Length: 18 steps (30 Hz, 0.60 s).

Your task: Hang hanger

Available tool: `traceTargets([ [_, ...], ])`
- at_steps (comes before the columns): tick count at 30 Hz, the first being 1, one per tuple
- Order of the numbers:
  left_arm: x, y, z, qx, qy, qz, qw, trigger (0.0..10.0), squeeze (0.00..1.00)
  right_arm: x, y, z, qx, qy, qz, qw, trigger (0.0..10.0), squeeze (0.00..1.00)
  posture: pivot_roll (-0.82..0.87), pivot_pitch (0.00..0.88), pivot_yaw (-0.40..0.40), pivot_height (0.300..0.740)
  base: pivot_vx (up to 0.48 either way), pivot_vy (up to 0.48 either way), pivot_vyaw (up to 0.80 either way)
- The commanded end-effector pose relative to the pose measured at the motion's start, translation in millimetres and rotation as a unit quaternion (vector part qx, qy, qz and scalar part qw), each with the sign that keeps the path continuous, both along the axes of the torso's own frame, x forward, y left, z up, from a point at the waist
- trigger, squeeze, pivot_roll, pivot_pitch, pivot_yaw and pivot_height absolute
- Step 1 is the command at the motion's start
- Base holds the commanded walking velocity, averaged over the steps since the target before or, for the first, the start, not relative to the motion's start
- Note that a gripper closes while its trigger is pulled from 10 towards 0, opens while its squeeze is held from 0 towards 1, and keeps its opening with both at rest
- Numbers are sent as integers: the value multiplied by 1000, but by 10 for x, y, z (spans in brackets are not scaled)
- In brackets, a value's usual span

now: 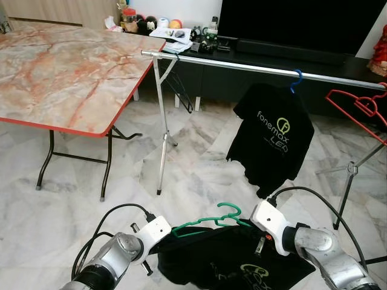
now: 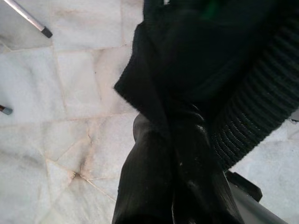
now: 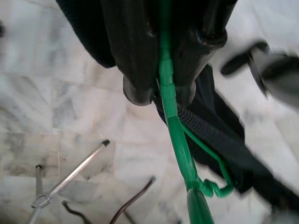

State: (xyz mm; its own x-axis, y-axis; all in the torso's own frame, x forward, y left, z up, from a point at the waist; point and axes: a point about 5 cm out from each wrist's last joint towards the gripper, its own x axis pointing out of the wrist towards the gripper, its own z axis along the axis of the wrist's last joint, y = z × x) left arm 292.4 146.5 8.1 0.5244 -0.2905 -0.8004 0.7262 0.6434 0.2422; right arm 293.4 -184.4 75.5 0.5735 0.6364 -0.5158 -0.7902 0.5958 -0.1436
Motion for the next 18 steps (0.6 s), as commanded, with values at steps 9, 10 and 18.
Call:
traceTargets([
  [9, -625, 854, -441, 137, 160, 59, 976, 0, 0, 356, -641, 943, 179, -149, -199, 952, 10000, 0, 56, 100, -67, 740, 0, 0, 0],
  [10, -626, 849, -443, 136, 160, 58, 976, 0, 0, 358, -640, 951, 184, -148, -201, 951, 10000, 0, 56, 100, -67, 740, 0, 0, 0],
  [18, -214, 734, -179, 58, -1, 136, 989, 10000, 0, 278, -497, 587, 103, -86, -169, 976, 10000, 0, 58, 100, -69, 740, 0, 0, 0],
])
